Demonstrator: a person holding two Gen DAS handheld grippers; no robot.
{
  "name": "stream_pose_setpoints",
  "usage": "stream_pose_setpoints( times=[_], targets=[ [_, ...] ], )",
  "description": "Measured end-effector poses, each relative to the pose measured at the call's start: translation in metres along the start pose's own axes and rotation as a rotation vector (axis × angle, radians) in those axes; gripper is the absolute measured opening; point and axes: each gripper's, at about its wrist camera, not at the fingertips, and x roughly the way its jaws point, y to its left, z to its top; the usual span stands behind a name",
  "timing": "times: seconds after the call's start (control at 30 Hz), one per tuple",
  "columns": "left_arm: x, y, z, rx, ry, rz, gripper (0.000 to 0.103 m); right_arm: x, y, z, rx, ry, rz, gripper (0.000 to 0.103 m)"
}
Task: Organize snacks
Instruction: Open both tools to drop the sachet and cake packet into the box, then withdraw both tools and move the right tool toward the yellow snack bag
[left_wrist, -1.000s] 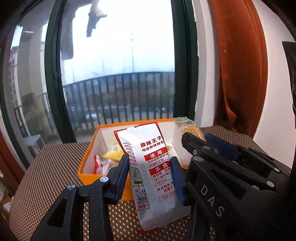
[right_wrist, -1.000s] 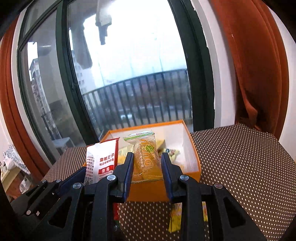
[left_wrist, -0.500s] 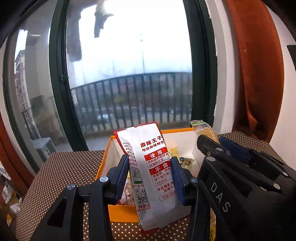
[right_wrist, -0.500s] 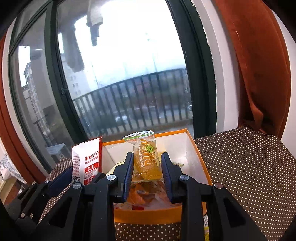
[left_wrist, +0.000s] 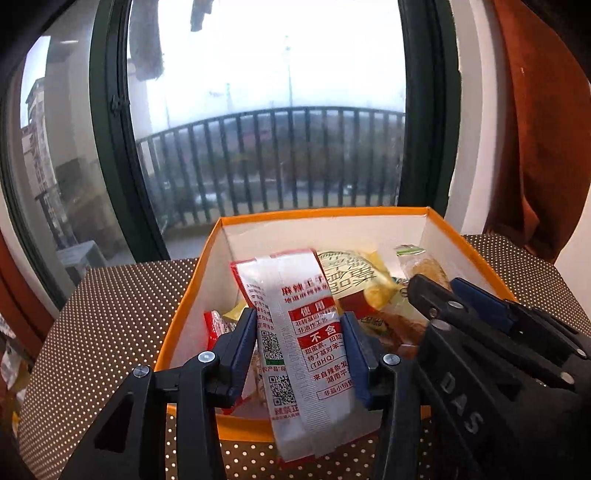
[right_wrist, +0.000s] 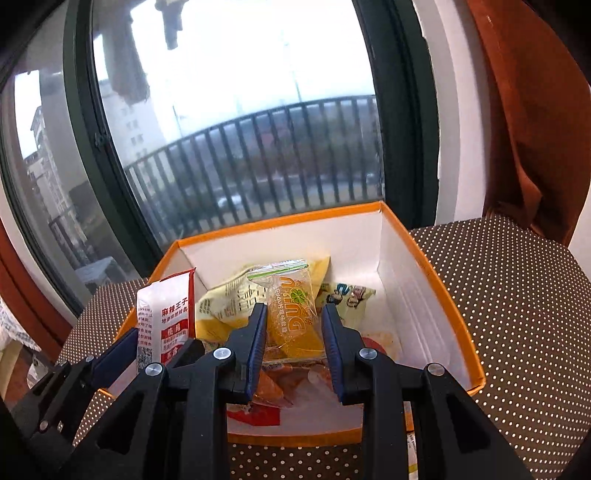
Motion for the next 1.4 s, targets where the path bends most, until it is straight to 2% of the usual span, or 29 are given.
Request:
stream_pose_setpoints(
  times=[0.2,0.37,0.47,0.53,0.6,0.8,0.9,1.07,1.1,1.17,1.2,1.23,1.33,1.4],
  targets=[
    [0.017,0.006,-0.004,-0.018,0.026,-0.047,0.05,0.005,0.004,-0.005,-0.01,0.017,0.0,0.033],
    [0.028,0.007,-0.007,-0.022,0.04,-0.058,0.052,0.006,0.006,-0.007,-0.041,0.017,-0.013,0.033],
    [0.03,0.011,-0.007,-0.022,0.061,-0.08,0.071,0.005,0.008,-0.008,-0.043,0.029,0.004,0.033],
    [0.021,0.011,-0.006,-0.021,0.057,-0.075,0.077,0.002,0.012,-0.009,-0.052,0.021,0.02,0.033],
    [0.017,0.016,-0.007,-0.019,0.056,-0.067,0.087,0.0,0.018,-0.009,-0.064,0.014,0.044,0.033],
    [0.006,0.033,-0.009,-0.031,0.063,-0.028,0.09,-0.002,0.031,-0.01,-0.085,-0.004,0.149,0.033],
    [0.003,0.039,-0.013,-0.035,0.069,-0.037,0.091,0.005,0.037,-0.011,-0.094,0.03,0.237,0.033],
    [-0.001,0.037,-0.018,-0.023,0.069,-0.032,0.09,0.009,0.04,-0.01,-0.091,0.037,0.252,0.035],
    [-0.001,0.036,-0.018,-0.022,0.068,-0.031,0.09,0.01,0.04,-0.01,-0.094,0.038,0.251,0.036],
    [-0.002,0.033,-0.019,-0.017,0.068,-0.026,0.091,0.009,0.039,-0.01,-0.095,0.048,0.24,0.048],
    [-0.004,0.031,-0.019,-0.01,0.065,-0.025,0.091,0.007,0.037,-0.01,-0.089,0.044,0.232,0.062],
    [-0.005,0.029,-0.018,-0.002,0.061,-0.022,0.091,0.004,0.035,-0.011,-0.081,0.032,0.226,0.071],
    [-0.012,0.022,-0.019,0.022,0.043,-0.017,0.091,-0.003,0.028,-0.012,-0.076,0.021,0.218,0.079],
    [-0.015,0.017,-0.02,0.029,0.038,-0.023,0.091,-0.006,0.025,-0.013,-0.079,0.021,0.211,0.081]
  ],
)
